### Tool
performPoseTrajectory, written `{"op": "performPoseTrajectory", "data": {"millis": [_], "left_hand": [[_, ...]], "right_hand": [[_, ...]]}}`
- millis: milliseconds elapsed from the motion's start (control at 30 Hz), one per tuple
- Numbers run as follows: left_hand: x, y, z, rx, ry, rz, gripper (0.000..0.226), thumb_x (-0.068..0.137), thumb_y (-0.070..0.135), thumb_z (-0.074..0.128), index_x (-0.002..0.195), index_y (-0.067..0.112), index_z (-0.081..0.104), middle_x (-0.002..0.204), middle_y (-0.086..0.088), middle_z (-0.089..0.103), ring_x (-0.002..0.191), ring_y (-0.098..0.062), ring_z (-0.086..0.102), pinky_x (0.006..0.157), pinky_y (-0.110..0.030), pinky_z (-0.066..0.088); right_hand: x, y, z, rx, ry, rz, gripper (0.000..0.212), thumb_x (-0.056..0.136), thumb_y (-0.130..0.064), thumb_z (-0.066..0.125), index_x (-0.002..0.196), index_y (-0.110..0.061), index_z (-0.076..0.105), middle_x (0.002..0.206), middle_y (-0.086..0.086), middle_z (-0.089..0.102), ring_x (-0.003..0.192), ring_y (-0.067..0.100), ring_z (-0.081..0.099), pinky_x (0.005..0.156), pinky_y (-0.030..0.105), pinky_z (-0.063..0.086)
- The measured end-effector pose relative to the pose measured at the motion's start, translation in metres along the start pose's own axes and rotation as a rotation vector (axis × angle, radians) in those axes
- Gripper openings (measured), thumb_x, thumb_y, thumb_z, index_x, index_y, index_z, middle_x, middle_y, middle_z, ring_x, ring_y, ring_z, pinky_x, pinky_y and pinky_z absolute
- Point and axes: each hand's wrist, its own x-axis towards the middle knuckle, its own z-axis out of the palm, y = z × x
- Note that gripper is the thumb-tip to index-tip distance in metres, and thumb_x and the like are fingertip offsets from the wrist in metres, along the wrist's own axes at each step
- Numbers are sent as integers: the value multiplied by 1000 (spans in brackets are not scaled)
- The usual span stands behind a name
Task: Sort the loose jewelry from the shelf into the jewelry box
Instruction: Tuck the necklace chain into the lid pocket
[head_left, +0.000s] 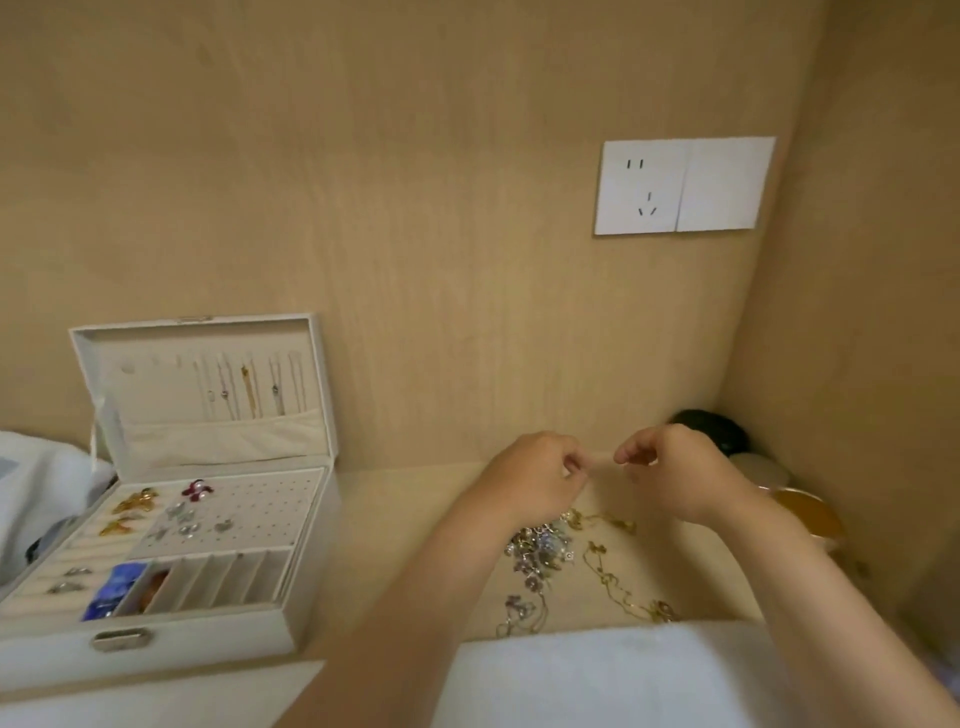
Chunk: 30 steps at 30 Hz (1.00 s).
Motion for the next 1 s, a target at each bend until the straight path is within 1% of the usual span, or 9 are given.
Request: {"op": "performPoseTrajectory", "data": {"millis": [133, 200, 267, 367, 500, 600, 700, 833, 1000], "left_hand": [[14, 6, 25, 67, -48, -7, 29, 94, 27, 57, 120, 29, 68, 120, 4, 61, 113, -14, 54, 98, -34, 48], [16, 3, 33, 121, -73, 14, 25, 93, 26, 60, 116, 29, 70, 115, 4, 62, 118, -14, 49, 102, -34, 44], [16, -4, 37, 159, -77, 25, 20, 90, 28, 66, 109, 29, 72, 107, 8, 60, 118, -14, 48, 102, -34, 43], [15, -15, 38, 164, -76, 28, 17, 87, 32, 71, 104, 32, 72, 103, 11, 58, 113, -9, 46, 101, -32, 41], [13, -25, 34, 152, -52, 25, 14, 86, 34, 73, 99, 33, 72, 98, 16, 57, 105, -4, 46, 97, -28, 42], [12, -29, 31, 119, -35, 1, 9, 87, 33, 72, 96, 34, 73, 92, 20, 57, 101, -3, 51, 93, -27, 45], [12, -29, 30, 116, -46, -17, 9, 86, 28, 73, 93, 35, 73, 89, 21, 57, 96, -3, 54, 89, -25, 46], [11, -30, 25, 108, -69, -55, 11, 86, 24, 73, 87, 35, 73, 86, 22, 57, 87, 2, 56, 84, -23, 49], [9, -31, 19, 110, -95, -87, 11, 86, 24, 74, 85, 34, 74, 83, 22, 59, 79, 3, 58, 80, -22, 50]], "right_hand": [[-1, 19, 10, -70, -37, 33, 30, 97, -10, 55, 118, -26, 67, 113, -4, 64, 96, 13, 59, 87, 25, 50], [-2, 22, 15, -45, -119, 28, 24, 95, -15, 59, 109, -32, 69, 106, -9, 66, 95, 9, 62, 86, 26, 52], [-3, 22, 17, -18, -188, 24, 10, 89, -27, 70, 90, -37, 69, 92, -16, 67, 86, 4, 62, 81, 25, 52], [-3, 21, 19, -15, -201, 24, 5, 83, -30, 77, 81, -32, 72, 84, -15, 69, 83, 4, 63, 82, 28, 54], [-3, 18, 23, 21, -215, -5, 9, 85, -26, 73, 76, -29, 74, 79, -11, 71, 80, 6, 65, 80, 31, 56], [1, 17, 24, -9, -197, -14, 14, 87, -24, 68, 77, -33, 70, 83, -15, 68, 84, 5, 63, 82, 30, 55], [3, 13, 27, -25, -185, -34, 16, 87, -23, 62, 84, -38, 67, 89, -19, 63, 91, 5, 61, 83, 27, 52], [3, 5, 34, -43, -212, -86, 4, 84, -30, 69, 85, -33, 71, 88, -16, 67, 90, 5, 62, 86, 34, 54], [4, 1, 37, -162, -228, -115, 9, 93, -33, 62, 84, -33, 64, 93, -11, 64, 91, 13, 58, 79, 32, 47]]}}
